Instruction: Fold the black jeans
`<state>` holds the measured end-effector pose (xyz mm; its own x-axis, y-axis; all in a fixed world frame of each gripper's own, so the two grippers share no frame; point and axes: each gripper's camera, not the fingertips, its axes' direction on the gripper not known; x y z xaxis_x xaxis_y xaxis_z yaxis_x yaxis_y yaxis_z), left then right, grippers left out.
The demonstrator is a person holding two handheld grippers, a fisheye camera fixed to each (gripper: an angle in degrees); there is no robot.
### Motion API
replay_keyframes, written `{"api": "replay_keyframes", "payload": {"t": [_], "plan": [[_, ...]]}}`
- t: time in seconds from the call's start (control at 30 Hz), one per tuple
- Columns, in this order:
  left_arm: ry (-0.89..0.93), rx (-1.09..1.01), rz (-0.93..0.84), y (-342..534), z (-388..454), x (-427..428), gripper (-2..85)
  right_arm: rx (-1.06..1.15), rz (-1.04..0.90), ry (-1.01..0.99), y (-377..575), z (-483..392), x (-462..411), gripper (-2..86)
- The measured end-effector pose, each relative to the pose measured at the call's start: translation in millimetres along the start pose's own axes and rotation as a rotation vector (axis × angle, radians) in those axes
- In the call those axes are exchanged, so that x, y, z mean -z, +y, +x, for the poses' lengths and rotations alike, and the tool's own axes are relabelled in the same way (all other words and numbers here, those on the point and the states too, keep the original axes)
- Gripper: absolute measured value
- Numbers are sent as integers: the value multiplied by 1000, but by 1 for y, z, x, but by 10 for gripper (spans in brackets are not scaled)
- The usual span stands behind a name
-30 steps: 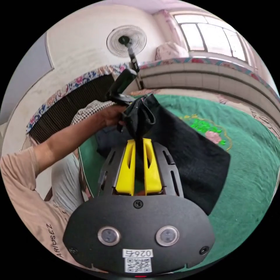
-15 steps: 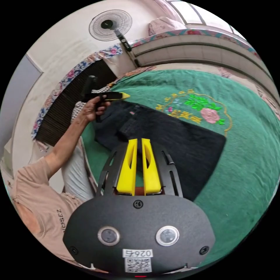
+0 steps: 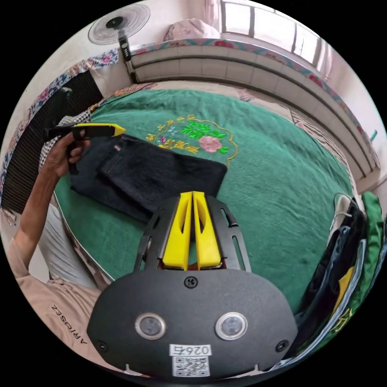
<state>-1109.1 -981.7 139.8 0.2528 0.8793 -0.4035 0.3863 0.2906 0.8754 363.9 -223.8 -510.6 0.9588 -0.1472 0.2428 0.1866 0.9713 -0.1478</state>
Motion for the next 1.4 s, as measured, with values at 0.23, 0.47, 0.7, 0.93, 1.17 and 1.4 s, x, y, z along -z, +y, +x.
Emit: {"api": "replay_keyframes", "payload": {"t": [0.23, 0.47, 0.7, 0.93, 1.17, 1.4], "plan": [[49, -158, -196, -75, 109, -80, 60, -245, -69, -321, 45, 87, -6, 92], [180, -76, -365, -110, 133, -159, 182, -252, -31, -448, 64, 97, -6, 9], [174, 43, -513, -148, 134, -182, 154, 51, 135, -221, 72, 25, 47, -12], [12, 3, -562, -166, 134, -175, 61, 133, 206, -37, 98, -16, 78, 51], [86, 97, -498, -165, 117, -155, 53, 28, 174, -191, 111, -6, 72, 162], [-56, -8, -564, -191, 167, -152, 48, 17, 80, -182, 112, 39, 78, 5]]}}
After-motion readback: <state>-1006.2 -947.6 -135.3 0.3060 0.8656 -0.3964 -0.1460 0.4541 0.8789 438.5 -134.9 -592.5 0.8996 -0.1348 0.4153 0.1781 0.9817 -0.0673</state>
